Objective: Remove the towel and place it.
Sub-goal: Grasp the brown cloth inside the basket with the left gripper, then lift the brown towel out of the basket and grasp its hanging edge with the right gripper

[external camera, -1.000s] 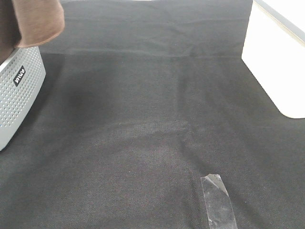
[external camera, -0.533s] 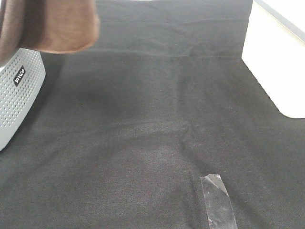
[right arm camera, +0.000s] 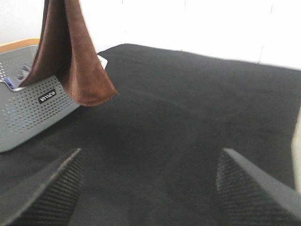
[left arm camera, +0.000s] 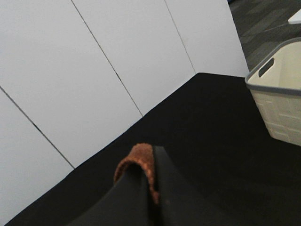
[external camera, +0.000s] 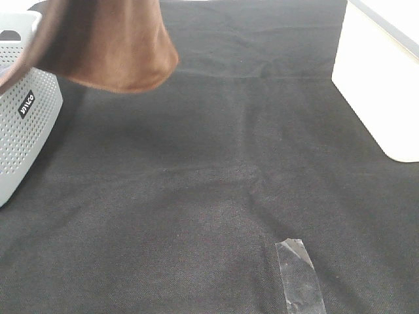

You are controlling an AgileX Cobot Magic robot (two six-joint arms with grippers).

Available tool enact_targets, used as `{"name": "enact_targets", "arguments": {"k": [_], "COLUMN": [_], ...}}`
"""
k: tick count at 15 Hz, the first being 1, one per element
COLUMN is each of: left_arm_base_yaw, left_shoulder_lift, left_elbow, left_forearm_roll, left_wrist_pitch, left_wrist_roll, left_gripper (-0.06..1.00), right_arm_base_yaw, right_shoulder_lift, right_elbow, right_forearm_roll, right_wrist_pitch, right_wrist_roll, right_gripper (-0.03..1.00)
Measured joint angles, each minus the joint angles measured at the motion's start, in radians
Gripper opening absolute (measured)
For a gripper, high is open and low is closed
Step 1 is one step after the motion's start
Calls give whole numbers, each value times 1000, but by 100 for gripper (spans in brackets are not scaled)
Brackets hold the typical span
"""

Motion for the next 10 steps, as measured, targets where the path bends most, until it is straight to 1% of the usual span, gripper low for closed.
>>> {"name": "enact_targets", "arguments": {"k": [1, 2, 3, 4, 5, 6, 7, 8, 9, 10], "left_arm_base_yaw": [0, 0, 0, -1, -1, -1, -1, -1, -1, -2], "left_shoulder_lift": [0, 0, 0, 0, 0, 0, 0, 0, 0, 0], "left_elbow": [0, 0, 0, 0, 0, 0, 0, 0, 0, 0], "left_forearm_roll": [0, 0, 0, 0, 0, 0, 0, 0, 0, 0], "left_wrist_pitch": [28, 49, 56, 56, 56, 56, 56, 56, 56, 56], "left_wrist_roll": [0, 5, 12, 15, 18, 18, 18, 18, 18, 18], "left_gripper": [0, 0, 0, 0, 0, 0, 0, 0, 0, 0], "right_arm_base_yaw": [0, 0, 0, 0, 0, 0, 0, 0, 0, 0], "right_shoulder_lift": [97, 217, 328, 435, 540, 652, 763, 858, 948, 1038], "right_elbow": [0, 0, 0, 0, 0, -1, -14, -40, -70, -108], "right_forearm_roll": [105, 228, 395, 573, 767, 918, 972, 990, 997, 999], "right_wrist_pitch": [-18, -18, -2, 38, 106, 200, 291, 380, 474, 543], "right_wrist_roll": [-107, -243, -415, -639, -856, -1097, -1286, -1440, -1530, -1579], "right_gripper": [72, 72, 72, 71, 71, 70, 70, 70, 70, 70]}}
